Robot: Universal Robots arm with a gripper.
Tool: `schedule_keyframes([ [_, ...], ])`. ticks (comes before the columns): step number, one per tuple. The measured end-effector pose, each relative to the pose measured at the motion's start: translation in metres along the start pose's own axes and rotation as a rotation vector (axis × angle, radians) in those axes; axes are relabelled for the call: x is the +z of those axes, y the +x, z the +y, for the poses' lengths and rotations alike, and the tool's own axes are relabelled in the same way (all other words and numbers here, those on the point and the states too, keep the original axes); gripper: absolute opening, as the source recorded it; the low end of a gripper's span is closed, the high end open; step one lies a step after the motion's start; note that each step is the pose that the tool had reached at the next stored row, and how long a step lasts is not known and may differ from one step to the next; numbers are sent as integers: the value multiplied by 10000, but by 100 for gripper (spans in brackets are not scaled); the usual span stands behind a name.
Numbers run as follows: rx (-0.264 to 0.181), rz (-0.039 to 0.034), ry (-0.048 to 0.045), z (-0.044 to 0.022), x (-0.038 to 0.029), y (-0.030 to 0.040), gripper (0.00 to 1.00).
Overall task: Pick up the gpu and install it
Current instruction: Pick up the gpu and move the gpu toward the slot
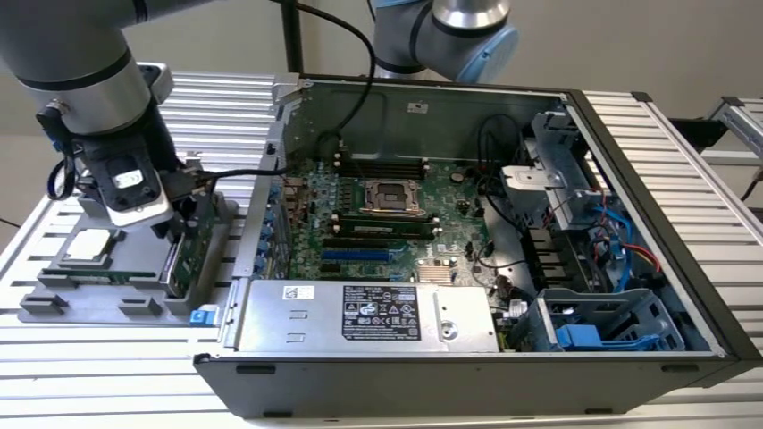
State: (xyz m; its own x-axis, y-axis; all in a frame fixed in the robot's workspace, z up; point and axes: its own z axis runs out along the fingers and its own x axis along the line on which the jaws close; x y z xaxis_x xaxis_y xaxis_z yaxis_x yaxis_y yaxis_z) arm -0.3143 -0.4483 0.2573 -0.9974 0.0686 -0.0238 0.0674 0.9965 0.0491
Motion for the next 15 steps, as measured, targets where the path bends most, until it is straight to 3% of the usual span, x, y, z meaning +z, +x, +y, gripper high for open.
schedule_keyframes([
  [15, -153, 8, -3, 5, 202, 7, 100],
])
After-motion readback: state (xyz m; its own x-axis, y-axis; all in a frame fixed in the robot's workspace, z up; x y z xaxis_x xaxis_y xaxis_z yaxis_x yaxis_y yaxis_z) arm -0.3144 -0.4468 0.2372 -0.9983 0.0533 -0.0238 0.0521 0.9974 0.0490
